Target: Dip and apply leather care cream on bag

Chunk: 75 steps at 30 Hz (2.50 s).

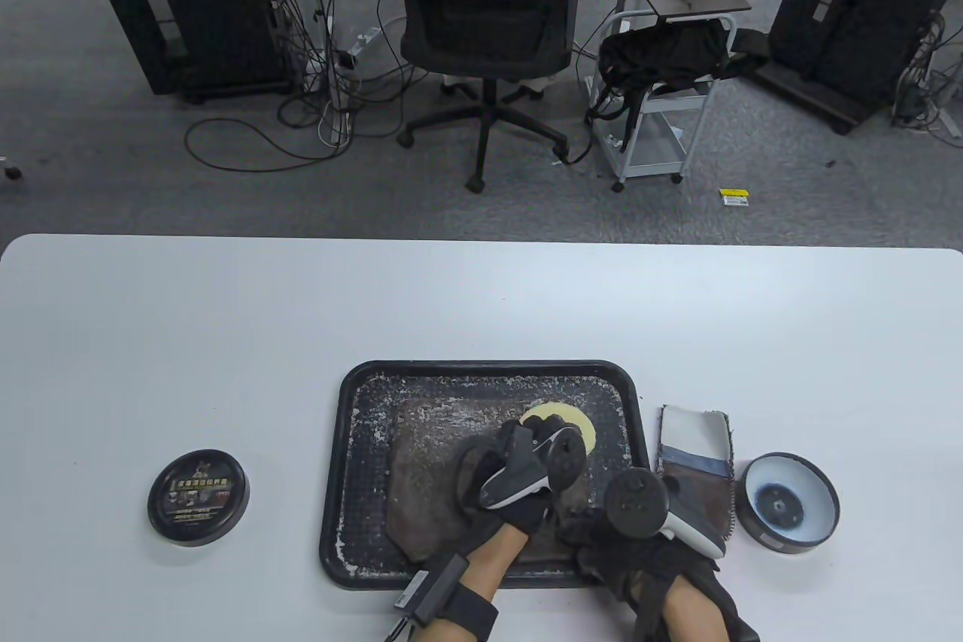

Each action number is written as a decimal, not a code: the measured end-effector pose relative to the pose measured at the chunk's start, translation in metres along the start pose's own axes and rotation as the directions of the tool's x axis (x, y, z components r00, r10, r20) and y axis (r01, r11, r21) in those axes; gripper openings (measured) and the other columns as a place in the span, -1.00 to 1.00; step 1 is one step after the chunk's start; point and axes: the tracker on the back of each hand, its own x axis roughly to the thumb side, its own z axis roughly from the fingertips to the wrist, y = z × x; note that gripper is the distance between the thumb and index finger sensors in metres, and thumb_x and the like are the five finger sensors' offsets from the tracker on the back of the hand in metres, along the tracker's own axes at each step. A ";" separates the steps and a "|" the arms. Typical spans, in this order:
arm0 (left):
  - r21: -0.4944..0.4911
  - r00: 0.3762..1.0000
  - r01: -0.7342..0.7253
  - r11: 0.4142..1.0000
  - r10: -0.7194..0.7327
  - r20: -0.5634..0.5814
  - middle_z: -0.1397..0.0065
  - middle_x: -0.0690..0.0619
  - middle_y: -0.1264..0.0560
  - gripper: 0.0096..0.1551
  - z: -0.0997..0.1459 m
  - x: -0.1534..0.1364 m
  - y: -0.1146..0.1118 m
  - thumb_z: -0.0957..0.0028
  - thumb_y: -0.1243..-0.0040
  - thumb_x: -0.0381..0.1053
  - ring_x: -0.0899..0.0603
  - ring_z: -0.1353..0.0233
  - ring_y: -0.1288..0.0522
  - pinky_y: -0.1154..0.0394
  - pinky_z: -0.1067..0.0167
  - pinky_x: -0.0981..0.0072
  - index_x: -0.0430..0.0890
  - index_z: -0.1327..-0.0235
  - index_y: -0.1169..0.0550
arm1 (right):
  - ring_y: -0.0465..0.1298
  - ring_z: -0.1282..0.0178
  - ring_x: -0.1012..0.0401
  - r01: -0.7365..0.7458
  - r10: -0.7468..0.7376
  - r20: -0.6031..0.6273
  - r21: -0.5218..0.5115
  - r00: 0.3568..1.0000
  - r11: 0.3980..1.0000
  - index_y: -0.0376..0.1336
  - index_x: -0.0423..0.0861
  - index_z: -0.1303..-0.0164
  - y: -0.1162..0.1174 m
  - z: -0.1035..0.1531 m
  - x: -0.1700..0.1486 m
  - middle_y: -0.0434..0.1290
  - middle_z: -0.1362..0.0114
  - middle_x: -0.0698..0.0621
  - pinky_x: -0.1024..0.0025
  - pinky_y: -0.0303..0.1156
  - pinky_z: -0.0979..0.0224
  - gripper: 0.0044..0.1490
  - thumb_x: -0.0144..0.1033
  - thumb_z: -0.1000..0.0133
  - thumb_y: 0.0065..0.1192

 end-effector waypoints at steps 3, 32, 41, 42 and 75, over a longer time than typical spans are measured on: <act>0.000 0.997 0.076 0.997 -0.076 0.025 -0.58 0.35 -0.44 -0.50 -0.001 0.008 -0.003 -0.14 -0.22 0.12 0.07 -0.61 -0.42 -0.35 -0.57 0.14 0.35 -0.37 -0.46 | 0.29 -0.51 -0.02 0.004 -0.004 -0.004 0.000 1.000 1.000 0.38 0.01 -0.31 0.000 0.000 0.000 0.35 -0.50 0.02 -0.15 0.22 -0.48 -0.34 -0.23 0.06 0.29; -0.334 0.803 0.360 0.871 -0.471 -0.366 -0.51 0.26 -0.53 -0.51 0.060 -0.098 0.014 -0.11 -0.24 0.09 0.01 -0.51 -0.56 -0.41 -0.51 0.11 0.27 -0.34 -0.51 | 0.22 -0.55 -0.05 -0.037 0.038 -0.041 0.024 0.998 0.999 0.37 0.02 -0.29 0.004 -0.002 0.006 0.26 -0.54 0.04 -0.20 0.18 -0.49 -0.37 -0.25 0.05 0.28; -0.379 0.766 0.218 0.899 -0.398 -0.504 -0.50 0.19 -0.53 -0.50 0.067 -0.123 0.009 -0.12 -0.24 0.09 -0.02 -0.50 -0.56 -0.43 -0.50 0.12 0.21 -0.36 -0.51 | 0.16 -0.54 -0.12 -0.074 0.076 -0.057 0.049 0.995 0.996 0.34 0.04 -0.28 0.006 -0.003 0.010 0.17 -0.53 -0.01 -0.22 0.13 -0.50 -0.39 -0.26 0.05 0.27; -0.362 0.773 0.214 0.907 -0.383 -0.505 -0.50 0.18 -0.54 -0.50 0.067 -0.122 0.009 -0.12 -0.25 0.08 -0.03 -0.49 -0.57 -0.43 -0.49 0.12 0.20 -0.36 -0.51 | 0.17 -0.54 -0.12 -0.074 0.077 -0.056 0.050 0.995 0.996 0.34 0.04 -0.28 0.006 -0.003 0.010 0.19 -0.52 -0.02 -0.22 0.15 -0.50 -0.38 -0.26 0.05 0.27; -0.087 0.984 0.052 0.995 -0.037 0.172 -0.56 0.35 -0.47 -0.50 0.036 0.012 -0.009 -0.11 -0.23 0.12 0.09 -0.59 -0.46 -0.37 -0.55 0.13 0.34 -0.34 -0.49 | 0.25 -0.55 -0.03 -0.076 0.078 -0.045 0.042 0.996 0.996 0.37 0.05 -0.29 0.004 0.002 0.005 0.32 -0.49 0.07 -0.20 0.22 -0.48 -0.37 -0.26 0.06 0.28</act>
